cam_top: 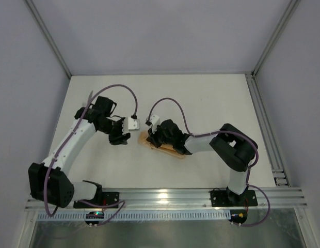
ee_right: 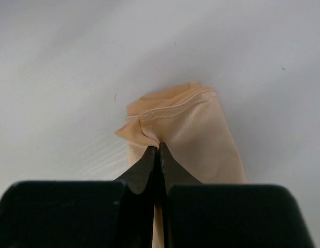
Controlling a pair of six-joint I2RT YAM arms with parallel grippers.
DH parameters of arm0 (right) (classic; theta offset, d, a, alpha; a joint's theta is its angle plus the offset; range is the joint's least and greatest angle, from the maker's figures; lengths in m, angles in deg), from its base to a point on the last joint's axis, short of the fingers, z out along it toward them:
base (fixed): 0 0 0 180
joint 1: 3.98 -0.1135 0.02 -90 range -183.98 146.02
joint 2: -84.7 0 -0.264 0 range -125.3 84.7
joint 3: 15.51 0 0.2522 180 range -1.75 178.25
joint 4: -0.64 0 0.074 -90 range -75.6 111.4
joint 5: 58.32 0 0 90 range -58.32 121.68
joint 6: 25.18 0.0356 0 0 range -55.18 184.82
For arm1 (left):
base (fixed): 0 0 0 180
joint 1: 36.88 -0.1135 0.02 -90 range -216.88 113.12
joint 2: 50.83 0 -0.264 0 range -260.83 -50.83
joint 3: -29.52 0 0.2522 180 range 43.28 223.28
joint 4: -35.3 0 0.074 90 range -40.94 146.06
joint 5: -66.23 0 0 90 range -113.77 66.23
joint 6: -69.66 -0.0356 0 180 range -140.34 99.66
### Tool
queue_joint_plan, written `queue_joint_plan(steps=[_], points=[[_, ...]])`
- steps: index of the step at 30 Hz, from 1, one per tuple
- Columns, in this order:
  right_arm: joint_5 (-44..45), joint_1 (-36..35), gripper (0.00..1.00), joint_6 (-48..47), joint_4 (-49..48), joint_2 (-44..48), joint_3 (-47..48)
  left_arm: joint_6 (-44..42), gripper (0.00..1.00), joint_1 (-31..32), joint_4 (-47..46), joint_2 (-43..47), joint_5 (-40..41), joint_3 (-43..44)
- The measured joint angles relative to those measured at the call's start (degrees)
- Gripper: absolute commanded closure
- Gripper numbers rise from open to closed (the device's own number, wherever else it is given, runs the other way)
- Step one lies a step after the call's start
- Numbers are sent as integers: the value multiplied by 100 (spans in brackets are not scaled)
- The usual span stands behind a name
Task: Fold the napkin into a case and place the utensils inside
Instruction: Grasp the top corner of the smaller rectangle folded napkin from the folded napkin.
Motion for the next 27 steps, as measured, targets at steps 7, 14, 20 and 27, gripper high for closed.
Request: queue_joint_plan(steps=[7, 14, 20, 27], points=[[-24, 136, 97, 542, -140, 0, -120, -2400, 58, 977, -986, 809, -72, -1318], [-210, 251, 97, 850, -225, 15, -136, -3954, 58, 1172, -1705, 105, 114, -1860], [-232, 306, 97, 898, -210, 133, -136, -4247, 50, 1169, -2474, -658, 323, -1834], [-264, 376, 97, 916, -177, 208, -136, -4472, 49, 1169, -3040, -894, 378, -1834]])
